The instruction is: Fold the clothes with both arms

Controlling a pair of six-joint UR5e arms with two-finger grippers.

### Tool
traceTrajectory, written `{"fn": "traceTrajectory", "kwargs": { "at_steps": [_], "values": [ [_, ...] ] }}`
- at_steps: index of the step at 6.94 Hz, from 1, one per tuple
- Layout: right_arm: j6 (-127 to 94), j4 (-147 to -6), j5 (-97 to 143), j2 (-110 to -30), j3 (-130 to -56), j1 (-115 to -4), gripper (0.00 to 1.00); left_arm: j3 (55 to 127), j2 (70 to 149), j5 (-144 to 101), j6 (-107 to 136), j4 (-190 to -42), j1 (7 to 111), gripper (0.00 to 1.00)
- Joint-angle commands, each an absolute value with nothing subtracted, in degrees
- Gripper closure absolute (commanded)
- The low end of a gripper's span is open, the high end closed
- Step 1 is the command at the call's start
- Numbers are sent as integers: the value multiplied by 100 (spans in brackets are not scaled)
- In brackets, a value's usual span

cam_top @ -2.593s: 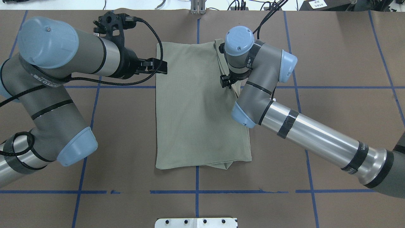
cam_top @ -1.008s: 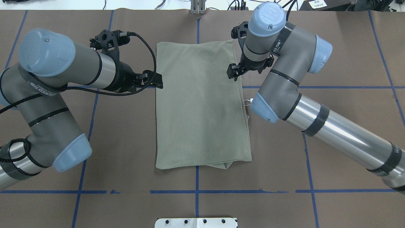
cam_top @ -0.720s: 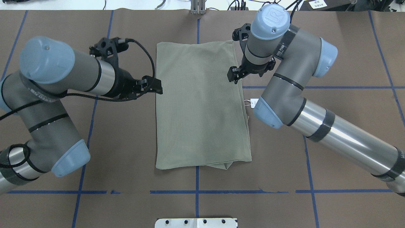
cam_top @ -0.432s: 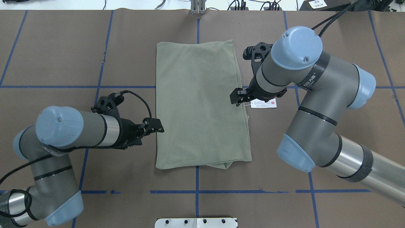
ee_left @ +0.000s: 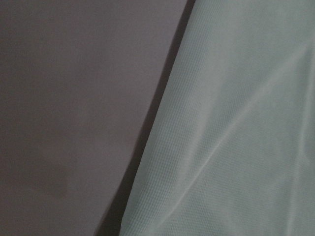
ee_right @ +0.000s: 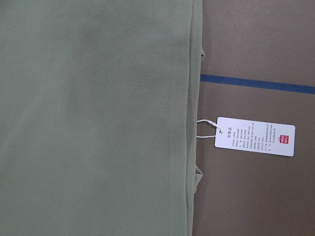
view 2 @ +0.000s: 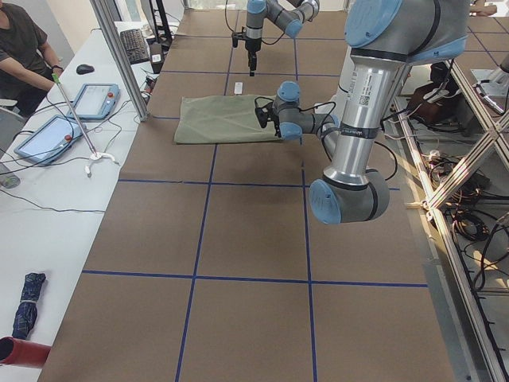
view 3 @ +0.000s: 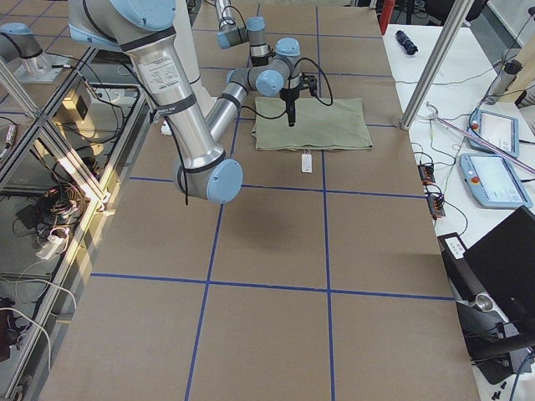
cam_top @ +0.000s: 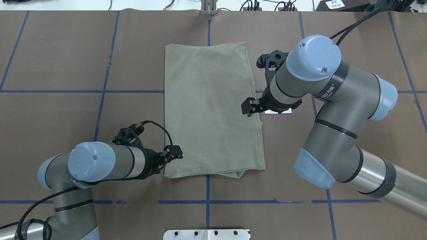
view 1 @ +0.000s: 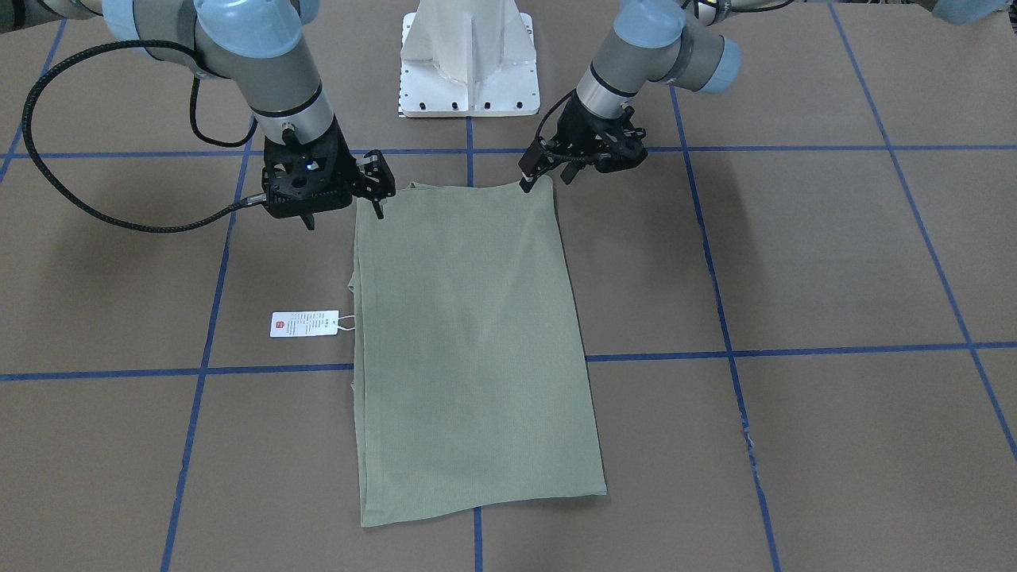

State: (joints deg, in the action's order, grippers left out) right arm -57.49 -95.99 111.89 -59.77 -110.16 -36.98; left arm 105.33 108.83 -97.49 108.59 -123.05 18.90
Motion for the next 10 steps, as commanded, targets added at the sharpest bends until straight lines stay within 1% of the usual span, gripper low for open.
{"fn": "traceTrajectory", "kwargs": {
  "at_steps": [1, 4, 5, 7, 10],
  "values": [
    [-5757, -9589, 11188, -6029, -11004, -3683, 0, 10494, 10934, -9677, 10907, -12270, 1793, 2],
    [-5757, -9589, 11188, -6038, -10986, -3683, 0, 10336, 10942, -9624, 10925, -12138, 1731, 4],
    [-5757, -9589, 11188, -6038, -10986, -3683, 0, 10327, 10942, -9624, 10925, -12138, 1731, 9],
    [-5748, -9589, 11188, -6082, -10986, -3683, 0, 10318, 10942, -9624, 10925, -12138, 1731, 26],
    [-5748, -9589, 11171, -6091, -10978, -3683, 0, 10275, 10951, -9633, 10916, -12129, 1696, 47]
  ]
}}
